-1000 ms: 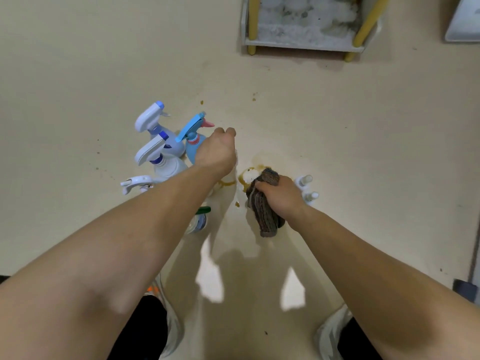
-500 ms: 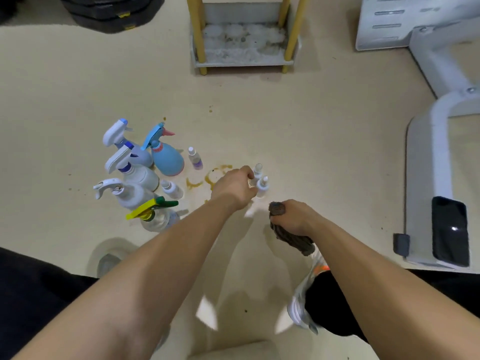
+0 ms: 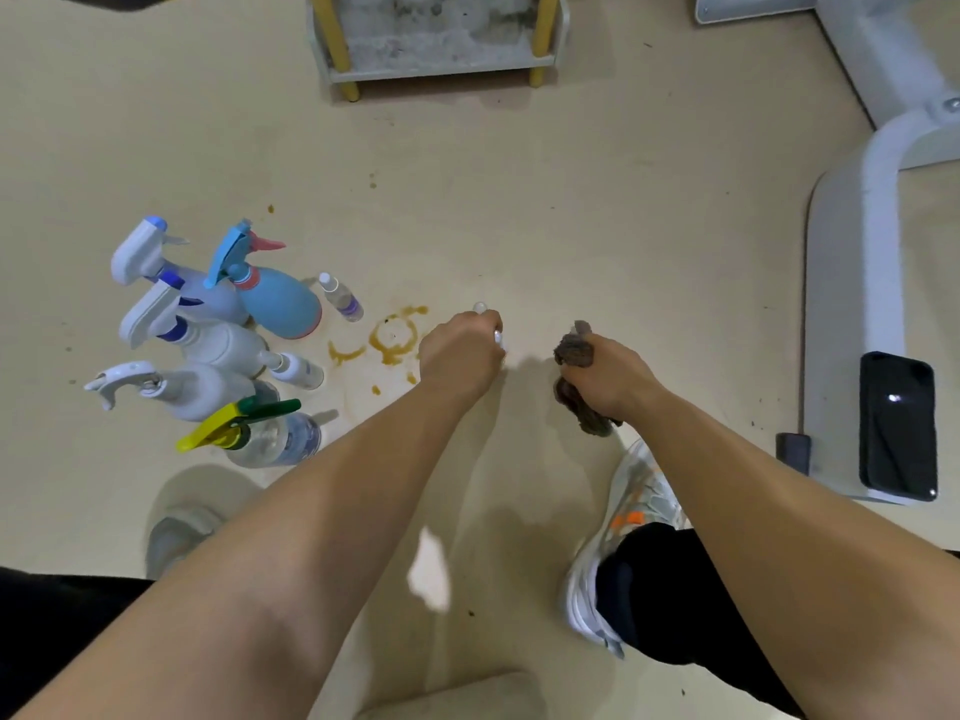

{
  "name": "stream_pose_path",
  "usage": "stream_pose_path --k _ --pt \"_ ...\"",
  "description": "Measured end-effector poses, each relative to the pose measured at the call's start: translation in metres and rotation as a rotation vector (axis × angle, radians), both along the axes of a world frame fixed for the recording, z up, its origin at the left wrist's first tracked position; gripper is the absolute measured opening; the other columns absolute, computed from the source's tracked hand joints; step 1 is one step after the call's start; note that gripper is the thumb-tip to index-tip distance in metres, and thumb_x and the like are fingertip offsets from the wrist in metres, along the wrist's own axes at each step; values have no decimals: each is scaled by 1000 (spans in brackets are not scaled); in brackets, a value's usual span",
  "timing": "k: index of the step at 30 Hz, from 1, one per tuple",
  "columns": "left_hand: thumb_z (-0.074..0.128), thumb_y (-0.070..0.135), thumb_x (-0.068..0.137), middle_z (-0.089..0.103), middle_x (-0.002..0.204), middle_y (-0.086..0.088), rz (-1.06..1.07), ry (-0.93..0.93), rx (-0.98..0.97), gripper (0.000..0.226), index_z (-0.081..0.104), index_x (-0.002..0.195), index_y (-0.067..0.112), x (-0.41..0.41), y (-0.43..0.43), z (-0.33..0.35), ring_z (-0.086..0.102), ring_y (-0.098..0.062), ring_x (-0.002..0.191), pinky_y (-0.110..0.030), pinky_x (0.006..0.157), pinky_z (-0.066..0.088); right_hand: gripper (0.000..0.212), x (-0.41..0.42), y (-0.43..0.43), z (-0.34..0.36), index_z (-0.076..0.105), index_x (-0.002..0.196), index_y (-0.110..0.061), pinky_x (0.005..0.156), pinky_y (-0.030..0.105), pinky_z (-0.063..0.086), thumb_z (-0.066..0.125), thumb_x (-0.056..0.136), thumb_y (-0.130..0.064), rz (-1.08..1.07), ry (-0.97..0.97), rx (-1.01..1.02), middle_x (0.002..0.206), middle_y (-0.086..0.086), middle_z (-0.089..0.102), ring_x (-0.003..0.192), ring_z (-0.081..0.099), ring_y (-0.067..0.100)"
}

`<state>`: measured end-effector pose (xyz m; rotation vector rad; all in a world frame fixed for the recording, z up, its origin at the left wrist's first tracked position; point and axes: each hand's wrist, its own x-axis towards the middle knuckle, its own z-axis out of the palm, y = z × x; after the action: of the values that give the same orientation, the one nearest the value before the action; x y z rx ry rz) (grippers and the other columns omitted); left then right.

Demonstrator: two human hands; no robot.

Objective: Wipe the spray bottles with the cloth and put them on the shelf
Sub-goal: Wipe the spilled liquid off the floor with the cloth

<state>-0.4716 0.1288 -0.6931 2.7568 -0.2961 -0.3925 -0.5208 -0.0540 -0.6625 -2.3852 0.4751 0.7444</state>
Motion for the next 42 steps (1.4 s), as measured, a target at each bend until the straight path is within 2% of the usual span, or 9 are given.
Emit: stream_pose_path --k 6,8,12,18,21,24,29,35,42 --pt "56 25 91 63 96 -1 -9 168 -8 16 62 106 20 5 11 26 62 -26 88 -29 59 37 15 14 0 28 58 102 -12 59 30 35 54 94 -24 -69 -71 29 91 3 61 88 55 27" --pt "62 29 87 62 90 2 4 211 -86 12 64 98 24 5 21 47 60 -23 84 -28 57 36 18 19 5 55 58 99 -9 61 31 36 53 96 -26 -56 -128 55 88 3 61 86 54 27" --pt "71 29 85 66 90 -1 -69 203 -229 8 65 86 25 10 48 105 63 -25 84 -36 73 53 24 24 16 124 61 85 -10 79 38 44 50 96 -29 -37 -179 243 86 5 66 83 58 28" --pt "71 21 93 70 85 -2 -60 142 -471 6 69 87 19 19 93 222 69 -21 79 -32 67 61 24 20 50 236 54 78 -12 59 25 41 45 99 -14 -33 -320 458 66 -1 56 59 49 10" --pt "64 14 98 69 85 -3 -18 198 -684 9 69 98 6 18 121 277 68 -14 73 -28 68 58 25 19 67 272 58 74 -17 69 30 45 48 96 -21 -127 -311 621 58 -5 62 60 56 13" --pt "60 13 100 70 97 -11 -22 247 -816 15 67 109 2 14 147 320 68 -13 78 -25 74 60 24 19 83 297 59 77 -14 68 34 45 43 90 -26 -215 -271 850 68 4 65 63 58 20" --pt "57 9 99 73 99 -8 -16 278 -1009 10 67 103 10 11 179 353 67 -18 92 -30 86 59 48 23 107 317 71 101 -9 85 41 44 44 69 -32 -226 -112 1235 115 16 65 102 59 31" --pt "55 10 100 73 93 -6 42 230 -1069 11 66 101 10 17 192 351 69 -14 87 -26 78 59 63 33 131 307 66 127 -2 95 41 55 36 83 -36 -188 29 1504 138 21 61 121 63 35" --pt "56 14 100 71 86 -2 138 169 -1063 12 67 96 13 36 191 346 67 -11 71 -21 68 58 67 58 143 289 55 139 3 101 41 52 36 82 -25 -76 2 1486 138 21 61 127 59 35"
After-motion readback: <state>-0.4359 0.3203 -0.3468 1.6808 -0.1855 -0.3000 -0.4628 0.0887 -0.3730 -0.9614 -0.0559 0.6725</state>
